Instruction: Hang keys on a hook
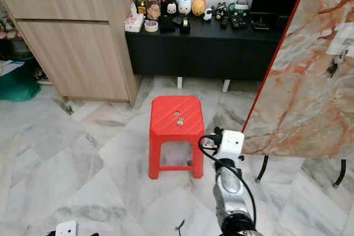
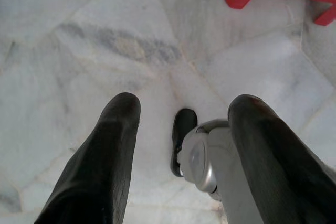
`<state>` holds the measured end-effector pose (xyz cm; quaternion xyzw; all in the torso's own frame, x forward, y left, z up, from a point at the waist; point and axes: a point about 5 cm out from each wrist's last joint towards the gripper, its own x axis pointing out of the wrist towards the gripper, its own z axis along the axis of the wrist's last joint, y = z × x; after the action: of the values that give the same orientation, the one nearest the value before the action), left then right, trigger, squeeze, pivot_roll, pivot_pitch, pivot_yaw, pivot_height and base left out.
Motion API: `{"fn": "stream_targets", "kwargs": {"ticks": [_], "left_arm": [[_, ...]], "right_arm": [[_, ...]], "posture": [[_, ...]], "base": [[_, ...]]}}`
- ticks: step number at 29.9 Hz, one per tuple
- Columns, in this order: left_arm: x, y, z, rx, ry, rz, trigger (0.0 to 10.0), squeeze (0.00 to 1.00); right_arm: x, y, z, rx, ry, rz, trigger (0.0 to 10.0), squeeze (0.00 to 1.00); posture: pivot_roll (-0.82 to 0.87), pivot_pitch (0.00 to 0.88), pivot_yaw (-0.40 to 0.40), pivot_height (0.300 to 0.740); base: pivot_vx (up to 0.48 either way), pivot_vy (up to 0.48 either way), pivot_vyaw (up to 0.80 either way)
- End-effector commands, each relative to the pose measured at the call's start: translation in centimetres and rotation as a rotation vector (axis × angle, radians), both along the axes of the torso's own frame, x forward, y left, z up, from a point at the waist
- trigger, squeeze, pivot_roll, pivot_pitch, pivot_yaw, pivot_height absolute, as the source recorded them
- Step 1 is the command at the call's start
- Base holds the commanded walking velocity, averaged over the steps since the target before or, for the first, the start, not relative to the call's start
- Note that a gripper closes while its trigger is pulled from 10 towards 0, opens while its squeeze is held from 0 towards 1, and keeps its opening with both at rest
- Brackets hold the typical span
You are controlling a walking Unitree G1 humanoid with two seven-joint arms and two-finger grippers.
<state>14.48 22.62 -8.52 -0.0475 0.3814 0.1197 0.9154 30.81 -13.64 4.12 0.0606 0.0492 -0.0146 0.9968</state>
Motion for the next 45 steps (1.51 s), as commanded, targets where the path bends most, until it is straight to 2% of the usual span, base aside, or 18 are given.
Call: {"fn": "stream_targets", "kwargs": {"ticks": [1,45], "left_arm": [[-0.32,-0.24,-0.15,0.009,0.01,-0.019,10.0,0.0],[0.28,-0.65,0.14,0.007,-0.028,-0.048,10.0,0.0]], "right_arm": [[0.04,-0.72,-0.01,-0.014,0.001,-0.017,10.0,0.0],[0.13,-0.86,-0.05,-0.009,0.001,-0.031,10.0,0.0]], "posture": [[0.1,0.057,-0.05,0.74],[0.08,0.002,-0.04,0.74]], "base": [[0.0,-0.289,0.0],[0.0,-0.38,0.0]]}}
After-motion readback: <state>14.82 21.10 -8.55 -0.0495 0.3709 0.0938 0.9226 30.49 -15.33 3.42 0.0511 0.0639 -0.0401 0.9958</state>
